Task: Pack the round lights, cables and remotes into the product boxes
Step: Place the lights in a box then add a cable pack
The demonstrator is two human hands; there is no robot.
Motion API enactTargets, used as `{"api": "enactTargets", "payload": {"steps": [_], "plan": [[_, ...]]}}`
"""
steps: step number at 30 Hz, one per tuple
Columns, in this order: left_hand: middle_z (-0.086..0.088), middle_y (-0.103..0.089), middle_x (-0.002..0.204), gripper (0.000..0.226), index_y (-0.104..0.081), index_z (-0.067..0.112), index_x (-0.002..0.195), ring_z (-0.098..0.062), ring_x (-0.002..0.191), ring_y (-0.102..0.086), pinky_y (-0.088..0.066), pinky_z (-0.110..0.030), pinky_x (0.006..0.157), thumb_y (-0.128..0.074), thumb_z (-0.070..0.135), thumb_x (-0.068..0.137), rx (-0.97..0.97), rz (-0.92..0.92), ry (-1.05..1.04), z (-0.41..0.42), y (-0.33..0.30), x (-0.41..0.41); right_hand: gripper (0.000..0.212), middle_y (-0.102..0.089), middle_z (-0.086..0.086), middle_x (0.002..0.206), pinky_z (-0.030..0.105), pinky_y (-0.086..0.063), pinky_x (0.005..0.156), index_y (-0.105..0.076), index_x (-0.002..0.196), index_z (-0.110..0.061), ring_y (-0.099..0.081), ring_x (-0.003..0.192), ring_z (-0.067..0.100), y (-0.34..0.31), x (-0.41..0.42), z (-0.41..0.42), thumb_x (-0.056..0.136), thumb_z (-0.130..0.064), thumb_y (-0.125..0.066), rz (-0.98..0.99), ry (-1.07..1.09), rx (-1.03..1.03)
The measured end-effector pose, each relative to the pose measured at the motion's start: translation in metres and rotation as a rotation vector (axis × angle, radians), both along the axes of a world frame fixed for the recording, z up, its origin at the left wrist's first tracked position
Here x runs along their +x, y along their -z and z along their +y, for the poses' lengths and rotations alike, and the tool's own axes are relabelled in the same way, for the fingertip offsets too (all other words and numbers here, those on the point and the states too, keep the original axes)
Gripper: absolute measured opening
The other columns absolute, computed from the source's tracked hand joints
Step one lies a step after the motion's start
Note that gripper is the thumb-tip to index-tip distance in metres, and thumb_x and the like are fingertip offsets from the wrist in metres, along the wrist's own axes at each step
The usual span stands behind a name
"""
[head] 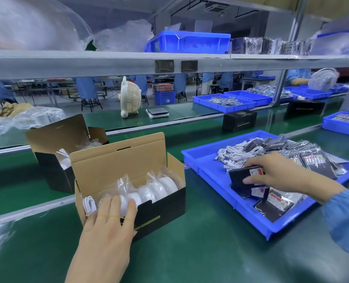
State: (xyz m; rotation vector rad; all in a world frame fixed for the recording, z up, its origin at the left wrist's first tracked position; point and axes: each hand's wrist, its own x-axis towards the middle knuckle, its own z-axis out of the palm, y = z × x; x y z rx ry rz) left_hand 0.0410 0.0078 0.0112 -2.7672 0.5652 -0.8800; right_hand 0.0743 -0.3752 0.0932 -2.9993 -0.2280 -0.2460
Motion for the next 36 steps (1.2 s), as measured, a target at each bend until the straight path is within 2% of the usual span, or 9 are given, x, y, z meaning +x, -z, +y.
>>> {"api": "enactTargets", "payload": {"steps": [4,8,13,16,20,23,27,33,36], "plan": [[-0.031,-0.064,0.094,0.052,-0.059,-0.003,0.113,-0.044,0.097,-0.055,-0.055,-0.051,0.058,-0.055,0.028,0.072,-0.083,-0.066,0.054,0.003,0.007,0.002,0.02,-0.06,-0.003,0.105,0.021,-0.036,0.081,-0.064,0.113,-0.015,-0.054,0.094,0.014,0.018,0.004,0.0,0.096,-0.024,-0.059,0.056,-0.044,0.029],[-0.031,-0.064,0.095,0.053,-0.066,-0.005,0.11,-0.043,0.096,-0.055,-0.055,-0.051,0.059,-0.061,0.027,0.068,-0.071,-0.047,0.047,0.002,0.007,0.001,0.018,-0.066,-0.014,0.092,0.02,-0.039,0.077,-0.07,0.107,-0.022,-0.057,0.087,0.007,0.014,0.005,-0.001,0.089,-0.021,-0.068,-0.033,-0.098,0.0],[-0.031,-0.064,0.096,0.057,-0.073,-0.007,0.102,-0.047,0.09,-0.064,-0.055,-0.051,0.06,-0.039,0.03,0.076,-0.002,-0.016,0.026,-0.001,0.009,0.001,0.057,-0.061,-0.003,0.099,0.026,-0.039,0.08,-0.044,0.142,-0.041,-0.051,0.092,0.015,0.003,0.018,0.026,0.092,-0.021,-0.062,0.306,-0.118,-0.247],[-0.031,-0.064,0.096,0.056,-0.073,-0.007,0.102,-0.048,0.088,-0.065,-0.056,-0.051,0.06,-0.04,0.03,0.076,0.023,-0.002,0.007,-0.003,0.009,-0.001,0.071,-0.05,0.001,0.095,0.029,-0.042,0.077,-0.031,0.15,-0.034,-0.048,0.092,0.022,0.001,0.034,0.048,0.088,-0.015,-0.061,0.455,-0.131,-0.405],[-0.032,-0.065,0.094,0.05,-0.074,-0.007,0.1,-0.049,0.086,-0.067,-0.056,-0.052,0.058,-0.07,0.033,0.07,0.012,0.032,-0.052,-0.002,0.003,-0.002,0.059,-0.055,-0.002,0.098,0.031,-0.047,0.088,-0.048,0.139,-0.028,-0.055,0.104,0.024,-0.007,0.044,0.051,0.084,-0.022,-0.069,0.492,-0.068,-0.372],[-0.032,-0.066,0.092,0.074,-0.074,-0.007,0.098,-0.05,0.084,-0.067,-0.056,-0.053,0.057,-0.099,0.02,0.034,-0.036,0.084,-0.066,-0.004,-0.002,-0.002,0.028,-0.047,-0.015,0.071,0.028,-0.045,0.08,-0.066,0.114,-0.019,-0.049,0.078,0.012,-0.027,0.048,0.04,0.088,-0.029,-0.068,0.284,-0.041,-0.277],[-0.029,-0.066,0.092,0.073,-0.074,-0.005,0.099,-0.048,0.085,-0.068,-0.056,-0.049,0.058,-0.098,0.019,0.035,-0.021,0.081,-0.046,-0.005,-0.007,-0.006,0.017,-0.063,-0.013,0.066,0.011,-0.043,0.067,-0.074,0.089,-0.016,-0.056,0.066,-0.001,-0.063,0.047,0.055,0.084,-0.032,-0.075,-0.079,-0.153,-0.043],[-0.029,-0.066,0.092,0.072,-0.074,-0.005,0.1,-0.048,0.086,-0.067,-0.057,-0.05,0.06,-0.097,0.015,0.034,-0.006,0.105,-0.07,-0.005,-0.007,-0.006,0.019,-0.073,0.002,0.079,0.006,-0.037,0.067,-0.077,0.098,-0.014,-0.058,0.067,0.011,-0.089,0.049,0.156,0.083,-0.026,-0.076,-0.273,-0.525,0.179],[-0.029,-0.066,0.091,0.071,-0.074,-0.004,0.099,-0.047,0.085,-0.068,-0.057,-0.049,0.059,-0.096,0.014,0.033,-0.006,0.094,-0.067,-0.006,-0.008,-0.008,0.018,-0.075,0.002,0.091,0.007,-0.038,0.074,-0.077,0.101,-0.014,-0.062,0.082,0.01,-0.087,0.062,0.219,0.087,-0.024,-0.073,-0.238,-0.725,0.07]]}}
